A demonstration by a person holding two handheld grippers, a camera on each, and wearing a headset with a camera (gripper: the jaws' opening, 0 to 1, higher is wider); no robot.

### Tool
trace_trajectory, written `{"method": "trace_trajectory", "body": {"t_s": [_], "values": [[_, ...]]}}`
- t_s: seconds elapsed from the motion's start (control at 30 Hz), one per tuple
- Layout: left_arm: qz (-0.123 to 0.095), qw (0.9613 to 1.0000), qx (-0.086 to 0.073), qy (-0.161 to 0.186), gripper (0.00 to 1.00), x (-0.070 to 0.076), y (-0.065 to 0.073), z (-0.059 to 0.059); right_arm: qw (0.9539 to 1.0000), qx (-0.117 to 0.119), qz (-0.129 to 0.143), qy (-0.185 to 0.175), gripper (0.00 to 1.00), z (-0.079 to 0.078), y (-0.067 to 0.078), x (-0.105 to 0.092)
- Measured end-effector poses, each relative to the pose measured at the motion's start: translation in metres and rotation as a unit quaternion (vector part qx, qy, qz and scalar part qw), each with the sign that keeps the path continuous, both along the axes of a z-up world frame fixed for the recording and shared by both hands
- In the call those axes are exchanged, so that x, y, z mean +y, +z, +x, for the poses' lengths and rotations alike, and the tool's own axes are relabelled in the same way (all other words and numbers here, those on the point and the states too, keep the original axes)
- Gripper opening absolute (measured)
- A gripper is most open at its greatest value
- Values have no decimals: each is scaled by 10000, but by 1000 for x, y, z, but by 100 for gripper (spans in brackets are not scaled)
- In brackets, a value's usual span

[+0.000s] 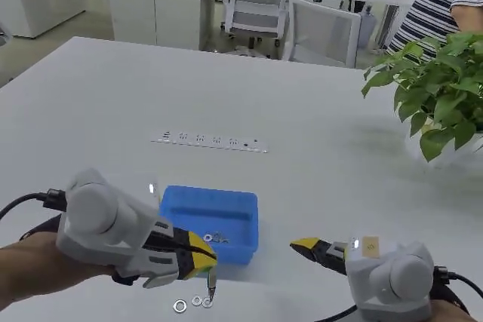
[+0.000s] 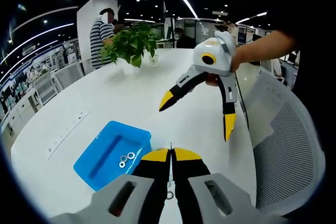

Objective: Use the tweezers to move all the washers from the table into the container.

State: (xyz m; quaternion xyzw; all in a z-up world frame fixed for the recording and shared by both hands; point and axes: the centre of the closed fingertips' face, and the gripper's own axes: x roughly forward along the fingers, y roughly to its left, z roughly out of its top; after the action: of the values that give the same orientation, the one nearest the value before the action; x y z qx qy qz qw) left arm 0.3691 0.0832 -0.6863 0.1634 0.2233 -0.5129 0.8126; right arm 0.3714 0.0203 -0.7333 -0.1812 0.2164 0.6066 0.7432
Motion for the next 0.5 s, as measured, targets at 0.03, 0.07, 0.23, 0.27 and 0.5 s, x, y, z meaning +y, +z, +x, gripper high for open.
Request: {"method": "trace_trajectory", "body": {"t_s": [0.03, 0.07, 0.23, 0.27, 0.5], "values": [[4, 10000, 2, -1, 5, 0, -1, 0, 10000, 4, 3, 1, 96, 0, 0, 0], [8, 10000, 5, 0, 5, 0, -1, -1, 10000, 14, -2, 4, 96, -1, -1, 0], [28, 10000, 42, -11, 5, 0, -6, -3, 10000, 25, -8, 50, 95, -3, -2, 1], [31, 10000, 44, -15, 5, 0, -7, -3, 10000, 35, -19, 49, 95, -4, -3, 1], [47, 10000, 29, -37, 5, 0, -9, -3, 10000, 37, -27, 77, 94, -5, -3, 2]]}}
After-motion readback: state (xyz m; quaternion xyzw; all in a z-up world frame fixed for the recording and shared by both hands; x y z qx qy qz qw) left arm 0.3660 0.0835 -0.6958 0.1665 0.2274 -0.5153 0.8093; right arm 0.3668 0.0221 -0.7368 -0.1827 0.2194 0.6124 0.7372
